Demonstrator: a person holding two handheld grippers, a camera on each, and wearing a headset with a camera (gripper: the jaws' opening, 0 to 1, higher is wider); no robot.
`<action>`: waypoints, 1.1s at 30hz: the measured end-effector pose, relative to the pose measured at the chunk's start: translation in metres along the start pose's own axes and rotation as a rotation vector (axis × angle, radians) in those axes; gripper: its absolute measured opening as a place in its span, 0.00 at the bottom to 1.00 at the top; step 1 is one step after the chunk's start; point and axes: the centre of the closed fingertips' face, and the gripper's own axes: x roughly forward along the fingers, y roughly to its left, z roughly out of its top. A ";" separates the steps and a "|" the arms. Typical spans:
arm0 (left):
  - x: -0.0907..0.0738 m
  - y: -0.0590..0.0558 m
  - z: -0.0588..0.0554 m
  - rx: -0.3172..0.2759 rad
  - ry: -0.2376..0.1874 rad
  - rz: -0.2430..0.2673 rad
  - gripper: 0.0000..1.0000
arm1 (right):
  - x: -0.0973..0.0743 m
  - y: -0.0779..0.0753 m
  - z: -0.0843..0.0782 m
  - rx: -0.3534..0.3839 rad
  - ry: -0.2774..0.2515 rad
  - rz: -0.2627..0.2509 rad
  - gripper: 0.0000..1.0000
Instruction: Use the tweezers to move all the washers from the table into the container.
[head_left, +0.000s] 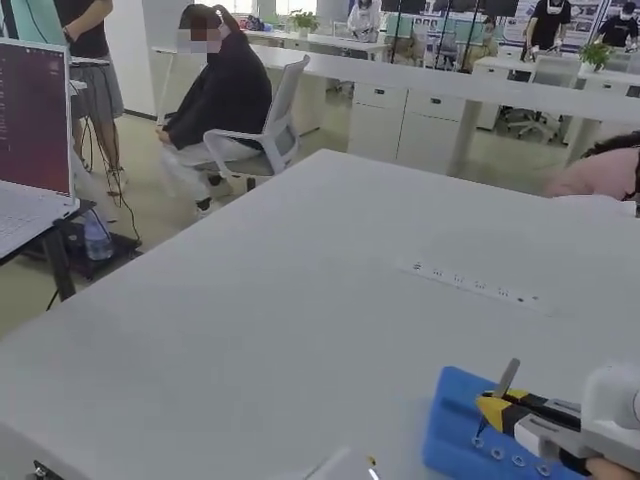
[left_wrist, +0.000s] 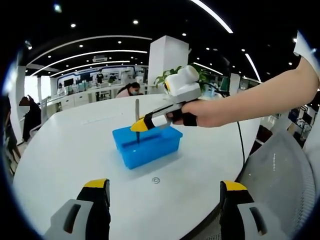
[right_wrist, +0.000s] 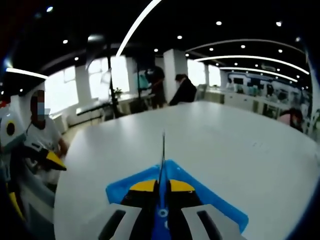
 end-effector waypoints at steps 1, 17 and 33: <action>0.000 0.000 0.001 -0.004 -0.003 0.000 0.93 | -0.002 0.000 0.002 -0.002 -0.004 -0.004 0.05; 0.001 -0.003 -0.002 0.006 0.008 -0.015 0.92 | -0.037 0.058 0.035 0.007 -0.094 0.073 0.05; 0.001 -0.004 -0.003 0.009 0.014 -0.022 0.92 | -0.029 0.100 -0.018 0.082 -0.005 0.159 0.05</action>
